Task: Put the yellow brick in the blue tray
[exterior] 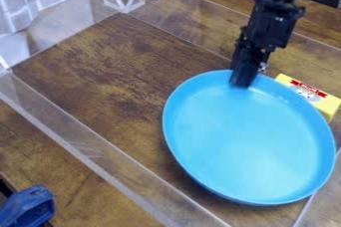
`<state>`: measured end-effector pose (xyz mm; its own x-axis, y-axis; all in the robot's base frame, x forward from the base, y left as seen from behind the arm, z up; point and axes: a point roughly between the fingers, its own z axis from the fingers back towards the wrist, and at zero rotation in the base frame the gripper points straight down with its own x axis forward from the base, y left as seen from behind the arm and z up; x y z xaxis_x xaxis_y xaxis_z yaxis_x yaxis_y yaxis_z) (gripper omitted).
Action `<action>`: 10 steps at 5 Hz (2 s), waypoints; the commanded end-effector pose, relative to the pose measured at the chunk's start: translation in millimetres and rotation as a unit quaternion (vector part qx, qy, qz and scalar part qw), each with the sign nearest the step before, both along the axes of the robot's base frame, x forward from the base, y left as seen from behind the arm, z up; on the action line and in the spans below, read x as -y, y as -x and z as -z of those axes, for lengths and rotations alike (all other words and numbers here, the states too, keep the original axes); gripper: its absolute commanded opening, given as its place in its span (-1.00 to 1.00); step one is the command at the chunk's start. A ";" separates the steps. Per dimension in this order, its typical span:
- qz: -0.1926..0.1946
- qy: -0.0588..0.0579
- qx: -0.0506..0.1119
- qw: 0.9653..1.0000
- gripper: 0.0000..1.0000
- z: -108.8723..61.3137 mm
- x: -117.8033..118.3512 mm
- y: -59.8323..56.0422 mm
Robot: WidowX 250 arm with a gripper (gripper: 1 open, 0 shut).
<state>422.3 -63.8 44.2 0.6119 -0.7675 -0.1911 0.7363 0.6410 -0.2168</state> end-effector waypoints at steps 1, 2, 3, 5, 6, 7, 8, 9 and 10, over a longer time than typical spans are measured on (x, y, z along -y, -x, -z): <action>-0.014 0.003 0.029 0.999 -1.00 -39.1 7.3 -10.7; -0.042 0.001 0.029 0.999 -1.00 -54.4 4.6 -15.6; -0.080 0.000 0.027 0.996 -1.00 -59.0 5.3 -14.1; -0.150 0.004 0.018 0.989 -1.00 -76.0 7.6 -6.8; -0.165 0.006 0.014 0.986 -1.00 -82.3 2.1 -2.5; -0.180 0.004 0.011 0.984 -1.00 -89.0 -3.7 2.2; -0.213 0.000 0.008 0.977 -1.00 -98.4 3.7 2.8; -0.248 -0.009 0.002 0.969 -1.00 -111.6 11.6 5.2; -0.237 -0.016 -0.006 0.971 -1.00 -116.7 5.9 26.0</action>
